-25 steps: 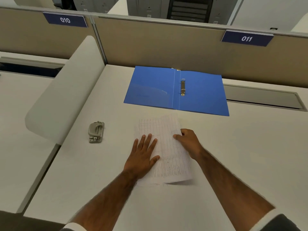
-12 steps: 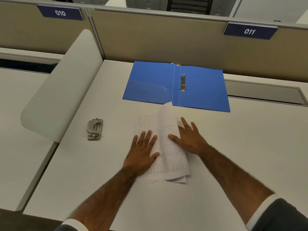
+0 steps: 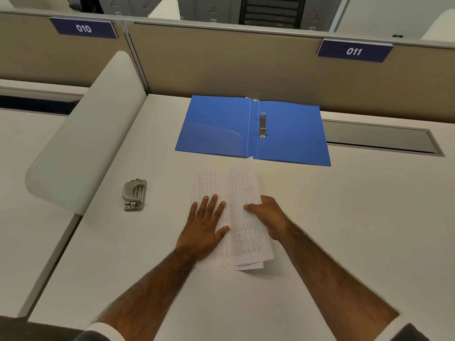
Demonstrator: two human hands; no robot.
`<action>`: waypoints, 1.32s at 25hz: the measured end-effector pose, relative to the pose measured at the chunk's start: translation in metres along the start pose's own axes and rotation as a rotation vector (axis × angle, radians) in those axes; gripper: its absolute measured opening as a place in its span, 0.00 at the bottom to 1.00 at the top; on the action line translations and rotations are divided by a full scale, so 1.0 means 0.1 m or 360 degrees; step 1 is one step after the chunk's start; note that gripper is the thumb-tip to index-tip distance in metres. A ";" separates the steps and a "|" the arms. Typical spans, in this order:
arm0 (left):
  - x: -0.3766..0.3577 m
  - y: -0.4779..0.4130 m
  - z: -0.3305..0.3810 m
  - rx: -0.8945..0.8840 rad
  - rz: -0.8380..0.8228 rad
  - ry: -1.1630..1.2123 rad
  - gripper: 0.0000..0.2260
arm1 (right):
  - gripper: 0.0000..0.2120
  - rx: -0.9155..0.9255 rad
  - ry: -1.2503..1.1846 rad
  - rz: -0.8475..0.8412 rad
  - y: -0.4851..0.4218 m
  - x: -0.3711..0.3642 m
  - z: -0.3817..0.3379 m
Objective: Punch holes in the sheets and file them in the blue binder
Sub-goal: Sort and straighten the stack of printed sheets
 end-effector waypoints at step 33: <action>1.48 -0.28 1.15 0.0338 0.0409 0.2087 0.02 | 0.10 0.0765 -0.0453 0.0312 0.78 1.05 -0.43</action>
Point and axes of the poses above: each hand's wrist, its own y-axis away from the middle knuckle, its own x-axis out of the back of the hand, z = x × y, the point moved 1 cm from there along -y, towards the middle knuckle, and after that the axes turned 3 degrees about -y, right-handed, at the moved point
